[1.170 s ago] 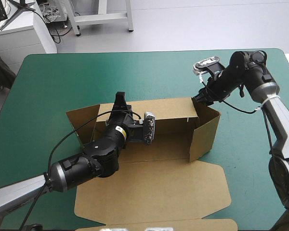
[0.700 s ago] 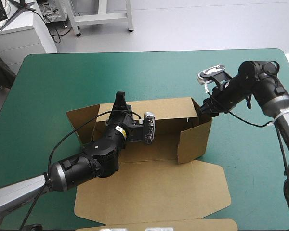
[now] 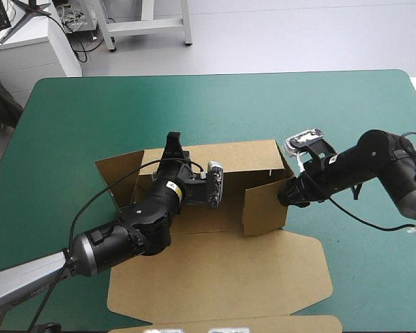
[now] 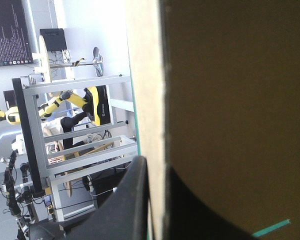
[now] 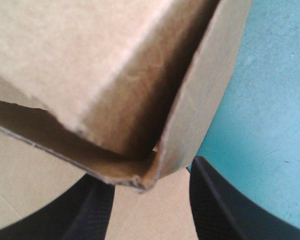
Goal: Fold the box
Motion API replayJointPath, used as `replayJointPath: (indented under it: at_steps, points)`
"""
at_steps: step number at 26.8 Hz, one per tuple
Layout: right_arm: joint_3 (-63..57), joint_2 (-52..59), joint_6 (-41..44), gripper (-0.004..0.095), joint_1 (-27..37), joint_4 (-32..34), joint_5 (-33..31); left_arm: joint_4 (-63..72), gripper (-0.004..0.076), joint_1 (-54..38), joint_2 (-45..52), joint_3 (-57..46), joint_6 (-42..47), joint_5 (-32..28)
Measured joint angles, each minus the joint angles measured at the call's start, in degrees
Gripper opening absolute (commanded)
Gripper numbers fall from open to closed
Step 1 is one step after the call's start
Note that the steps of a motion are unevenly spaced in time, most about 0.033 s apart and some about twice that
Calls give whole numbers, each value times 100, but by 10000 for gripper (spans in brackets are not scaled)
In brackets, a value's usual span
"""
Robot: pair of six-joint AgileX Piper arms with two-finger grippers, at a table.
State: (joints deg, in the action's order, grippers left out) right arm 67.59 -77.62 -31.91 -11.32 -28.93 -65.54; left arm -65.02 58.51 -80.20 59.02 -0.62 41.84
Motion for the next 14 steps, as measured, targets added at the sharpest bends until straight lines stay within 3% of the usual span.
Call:
replayJointPath:
  at_steps: [9, 14]
  points:
    - [-274, 37, 311, 416, -240, -262, 611, -5, -10, 0, 0, 0, 0, -14]
    - [-491, 48, 1022, 412, -987, 638, 1455, -18, -10, 0, 0, -7, 0, -21]
